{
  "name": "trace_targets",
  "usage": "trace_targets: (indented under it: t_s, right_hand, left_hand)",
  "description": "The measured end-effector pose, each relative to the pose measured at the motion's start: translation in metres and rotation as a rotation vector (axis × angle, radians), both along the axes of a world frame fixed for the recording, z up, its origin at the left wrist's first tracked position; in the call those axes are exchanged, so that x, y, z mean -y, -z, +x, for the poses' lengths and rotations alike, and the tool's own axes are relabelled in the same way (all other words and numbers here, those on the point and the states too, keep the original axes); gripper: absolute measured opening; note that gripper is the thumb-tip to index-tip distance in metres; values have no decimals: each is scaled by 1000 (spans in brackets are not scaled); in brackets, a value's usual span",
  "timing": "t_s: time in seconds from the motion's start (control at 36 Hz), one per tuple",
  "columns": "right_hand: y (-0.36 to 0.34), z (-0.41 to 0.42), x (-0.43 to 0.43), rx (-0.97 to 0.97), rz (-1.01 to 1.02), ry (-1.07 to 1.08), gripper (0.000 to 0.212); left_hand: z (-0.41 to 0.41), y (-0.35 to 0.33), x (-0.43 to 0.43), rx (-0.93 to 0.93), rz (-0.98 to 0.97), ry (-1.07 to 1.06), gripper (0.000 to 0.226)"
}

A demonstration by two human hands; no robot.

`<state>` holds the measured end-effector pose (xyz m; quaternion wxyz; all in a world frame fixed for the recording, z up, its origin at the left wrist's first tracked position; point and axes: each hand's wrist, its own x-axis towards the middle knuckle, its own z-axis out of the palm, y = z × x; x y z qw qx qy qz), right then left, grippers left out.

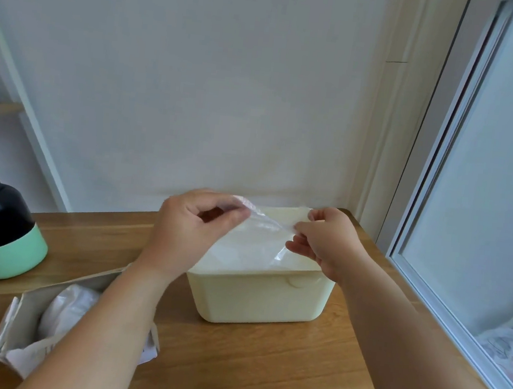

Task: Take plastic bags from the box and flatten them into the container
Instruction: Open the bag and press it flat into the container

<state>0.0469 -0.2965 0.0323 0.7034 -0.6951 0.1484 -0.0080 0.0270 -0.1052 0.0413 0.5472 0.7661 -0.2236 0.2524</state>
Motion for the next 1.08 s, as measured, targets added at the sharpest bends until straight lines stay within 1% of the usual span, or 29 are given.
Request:
trace_targets:
  t_s: [0.06, 0.08, 0.14, 0.17, 0.19, 0.22, 0.25, 0.28, 0.33, 0.39, 0.42, 0.44, 0.5, 0.53, 0.56, 0.61, 0.69, 0.72, 0.78, 0.89, 0.94, 1.0, 1.08]
  right_hand:
    - [-1, 0, 1, -5, -27, 6, 21]
    - [0, 1, 2, -8, -48, 9, 23]
    - [-1, 1, 3, -12, -101, 7, 28]
    - [-1, 1, 4, -14, -134, 1, 30]
    - [-1, 1, 5, -16, -181, -9, 31]
    - [-1, 1, 6, -18, -244, -21, 33]
    - [-1, 1, 7, -19, -316, -34, 35]
    - [-1, 1, 9, -16, -391, -46, 37]
    - [0, 3, 12, 3, -549, -63, 41]
    - [0, 4, 15, 31, -744, -89, 49]
    - [-1, 4, 16, 50, -840, -109, 55]
    - [-2, 4, 17, 74, -927, -133, 60]
    - [-6, 4, 17, 148, -1088, -178, 65]
    - [-8, 4, 15, 183, -1164, -210, 64]
    - [-10, 4, 14, 205, -1228, -258, 61]
    - [-12, 5, 12, 175, -1279, -391, 53]
    - [-14, 6, 12, 27, -1210, -607, 50]
    - [-14, 7, 12, -18, -1193, -669, 52]
    - [-12, 14, 11, -94, -1221, -766, 58]
    - [-1, 29, 8, -205, -1323, -850, 77]
    - [5, 34, 6, -257, -1368, -876, 84]
    - [11, 39, 5, -306, -1407, -906, 85]
    - [15, 40, 3, -355, -1435, -950, 78]
  left_hand:
    - [-3, -5, -7, 31, -39, 8, 17]
    - [-3, -7, -10, 32, -83, 1, 21]
    - [-2, -11, -16, 2, -256, -10, 30]
    - [0, -12, -19, -17, -357, 13, 29]
    - [3, -12, -22, -36, -431, 47, 21]
    - [5, -12, -25, -53, -450, 65, 13]
    - [7, -11, -25, -72, -415, 63, 7]
    - [10, -9, -24, -92, -343, 48, 7]
    - [18, -3, -19, -152, -123, -6, 17]
    - [25, 0, -11, -231, 181, -35, 18]
    - [27, 0, -8, -288, 360, -19, 15]
    - [28, -1, -3, -363, 540, 14, 19]
    - [28, -2, 4, -517, 835, 78, 47]
    - [28, -3, 8, -593, 923, 94, 58]
    - [29, -3, 13, -660, 981, 106, 64]
    - [32, -2, 19, -755, 1078, 135, 67]
    - [42, 3, 23, -798, 1194, 159, 60]
    - [45, 4, 23, -795, 1213, 162, 58]
    - [52, 6, 21, -773, 1289, 184, 52]
    - [67, 17, 21, -707, 1483, 237, 48]
    - [75, 28, 22, -709, 1493, 225, 41]
    - [83, 39, 22, -746, 1430, 205, 36]
    - [90, 53, 22, -763, 1460, 206, 45]
